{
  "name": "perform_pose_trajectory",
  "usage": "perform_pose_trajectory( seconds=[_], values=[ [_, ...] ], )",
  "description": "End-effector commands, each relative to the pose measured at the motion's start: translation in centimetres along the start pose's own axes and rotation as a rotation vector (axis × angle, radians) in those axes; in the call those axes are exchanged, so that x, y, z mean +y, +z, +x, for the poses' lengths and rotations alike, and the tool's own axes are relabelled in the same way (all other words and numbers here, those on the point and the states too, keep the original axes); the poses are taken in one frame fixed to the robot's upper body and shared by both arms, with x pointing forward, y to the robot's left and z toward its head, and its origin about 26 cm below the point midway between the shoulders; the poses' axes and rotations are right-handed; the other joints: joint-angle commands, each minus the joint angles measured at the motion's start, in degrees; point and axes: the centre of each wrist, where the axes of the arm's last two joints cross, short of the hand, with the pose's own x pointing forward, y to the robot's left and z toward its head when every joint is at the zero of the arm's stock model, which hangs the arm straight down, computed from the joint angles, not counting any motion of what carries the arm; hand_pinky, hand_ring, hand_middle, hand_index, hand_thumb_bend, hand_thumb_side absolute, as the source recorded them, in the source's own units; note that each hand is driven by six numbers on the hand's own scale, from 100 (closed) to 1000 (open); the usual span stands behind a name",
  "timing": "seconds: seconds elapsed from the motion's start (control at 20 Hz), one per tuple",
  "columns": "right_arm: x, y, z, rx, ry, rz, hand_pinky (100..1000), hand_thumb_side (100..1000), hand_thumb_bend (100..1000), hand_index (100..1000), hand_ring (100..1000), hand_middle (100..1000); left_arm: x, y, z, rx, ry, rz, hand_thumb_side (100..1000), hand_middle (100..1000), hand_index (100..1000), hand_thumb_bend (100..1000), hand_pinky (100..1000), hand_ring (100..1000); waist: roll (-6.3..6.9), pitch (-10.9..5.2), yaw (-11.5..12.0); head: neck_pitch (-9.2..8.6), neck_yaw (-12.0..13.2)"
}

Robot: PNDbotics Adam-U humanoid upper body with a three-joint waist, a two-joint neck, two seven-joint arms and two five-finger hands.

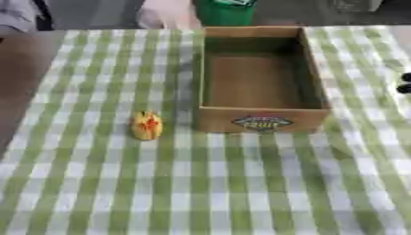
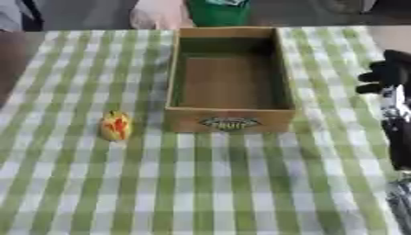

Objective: Pick up objects on the table and place them in the box.

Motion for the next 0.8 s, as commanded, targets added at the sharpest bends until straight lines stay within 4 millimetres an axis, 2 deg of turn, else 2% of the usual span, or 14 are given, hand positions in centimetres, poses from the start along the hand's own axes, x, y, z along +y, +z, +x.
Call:
perform_pose_trajectory(
  seconds=[0.05,0.15,0.35,0.6,0.8],
  values=[
    [-0.4,-0.4,0.5,-0.026,0.011,0.007,561,526,100,770,623,617,0.2,-0.6,0.6,-0.035,-0.003,0.001,774,556,802,100,491,540,-0.04,-1.11,-0.05,-0.55,0.0],
    [-0.4,-0.4,0.6,-0.028,0.013,0.008,562,524,100,771,623,616,0.1,-1.0,0.7,-0.049,-0.013,-0.016,788,556,801,100,477,511,-0.03,-1.08,-0.14,-0.43,-0.02],
    [-0.5,-0.4,0.6,-0.028,0.014,0.009,562,526,100,771,623,616,-0.1,-2.8,1.4,-0.128,-0.083,-0.094,821,561,804,112,481,517,-0.02,-1.27,-0.2,0.09,-0.19],
    [-0.6,-0.4,0.6,-0.028,0.013,0.012,562,527,100,770,624,616,-0.9,-6.1,3.1,-0.287,-0.326,-0.259,881,570,815,167,487,531,0.11,-1.91,-0.36,0.59,-0.36],
    [-0.6,-0.4,0.6,-0.027,0.012,0.012,562,527,100,770,624,616,-1.4,-6.8,3.6,-0.322,-0.432,-0.325,887,571,817,173,488,532,0.14,-2.11,-0.47,0.78,-0.47]
  ],
)
